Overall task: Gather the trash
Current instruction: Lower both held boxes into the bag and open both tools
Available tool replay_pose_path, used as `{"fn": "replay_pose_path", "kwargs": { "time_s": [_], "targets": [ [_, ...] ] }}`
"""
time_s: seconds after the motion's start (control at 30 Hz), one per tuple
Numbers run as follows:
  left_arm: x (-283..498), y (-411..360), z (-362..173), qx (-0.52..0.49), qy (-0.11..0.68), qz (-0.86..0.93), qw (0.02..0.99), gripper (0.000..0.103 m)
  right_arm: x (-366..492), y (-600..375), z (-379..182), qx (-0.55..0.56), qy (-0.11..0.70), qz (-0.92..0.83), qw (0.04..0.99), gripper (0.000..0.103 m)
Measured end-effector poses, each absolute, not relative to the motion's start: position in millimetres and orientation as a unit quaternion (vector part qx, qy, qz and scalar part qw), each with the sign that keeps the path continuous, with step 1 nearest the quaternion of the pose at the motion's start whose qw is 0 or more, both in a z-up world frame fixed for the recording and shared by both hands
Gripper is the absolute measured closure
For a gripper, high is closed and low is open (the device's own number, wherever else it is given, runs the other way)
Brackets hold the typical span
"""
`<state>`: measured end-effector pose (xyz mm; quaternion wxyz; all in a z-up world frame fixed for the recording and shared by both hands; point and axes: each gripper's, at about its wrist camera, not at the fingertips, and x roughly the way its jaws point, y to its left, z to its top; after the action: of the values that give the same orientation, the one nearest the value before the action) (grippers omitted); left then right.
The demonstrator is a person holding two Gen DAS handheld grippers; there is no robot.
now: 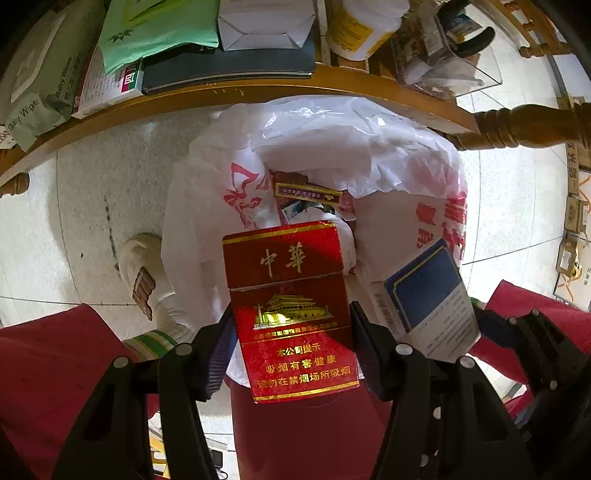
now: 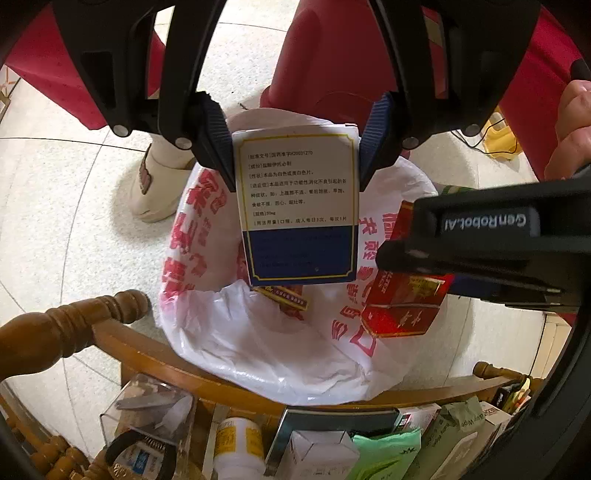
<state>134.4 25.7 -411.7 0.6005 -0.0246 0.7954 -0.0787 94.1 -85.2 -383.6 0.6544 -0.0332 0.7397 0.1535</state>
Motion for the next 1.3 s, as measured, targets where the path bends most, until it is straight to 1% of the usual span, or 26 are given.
{"fn": "replay_pose_path", "kwargs": {
  "time_s": [0.2,0.27,0.33,0.47,0.83,1.03,1.13,1.17,1.2,1.23,1.3],
  "targets": [
    [137,24,-417,-0.03,0.805,-0.075,0.587,0.044,94,-81,-387,-0.029,0.746,0.168,0.644,0.042],
    [139,24,-420,-0.034,0.81,-0.072,0.581,0.035,94,-78,-389,-0.029,0.75,0.171,0.639,0.037],
    [140,25,-421,-0.037,0.811,-0.07,0.58,0.034,93,-77,-389,-0.03,0.749,0.173,0.638,0.036],
    [142,22,-422,-0.038,0.812,-0.07,0.578,0.028,94,-79,-389,-0.024,0.751,0.173,0.637,0.036],
    [141,18,-414,-0.032,0.807,-0.074,0.586,0.027,96,-85,-384,-0.016,0.748,0.169,0.642,0.036],
    [137,12,-394,-0.014,0.79,-0.073,0.608,0.026,91,-86,-373,-0.021,0.742,0.169,0.649,0.035],
    [131,16,-374,0.013,0.774,-0.058,0.63,0.026,84,-87,-362,-0.019,0.738,0.173,0.652,0.034],
    [130,18,-367,0.02,0.769,-0.055,0.637,0.025,81,-88,-353,-0.017,0.734,0.178,0.655,0.033],
    [127,21,-357,0.028,0.761,-0.051,0.646,0.025,79,-89,-345,-0.016,0.731,0.18,0.658,0.027],
    [124,24,-344,0.033,0.753,-0.047,0.656,0.022,76,-90,-334,-0.015,0.723,0.184,0.665,0.026],
    [118,29,-321,0.039,0.738,-0.04,0.673,0.022,72,-93,-305,-0.016,0.706,0.194,0.681,0.025]
  ]
}}
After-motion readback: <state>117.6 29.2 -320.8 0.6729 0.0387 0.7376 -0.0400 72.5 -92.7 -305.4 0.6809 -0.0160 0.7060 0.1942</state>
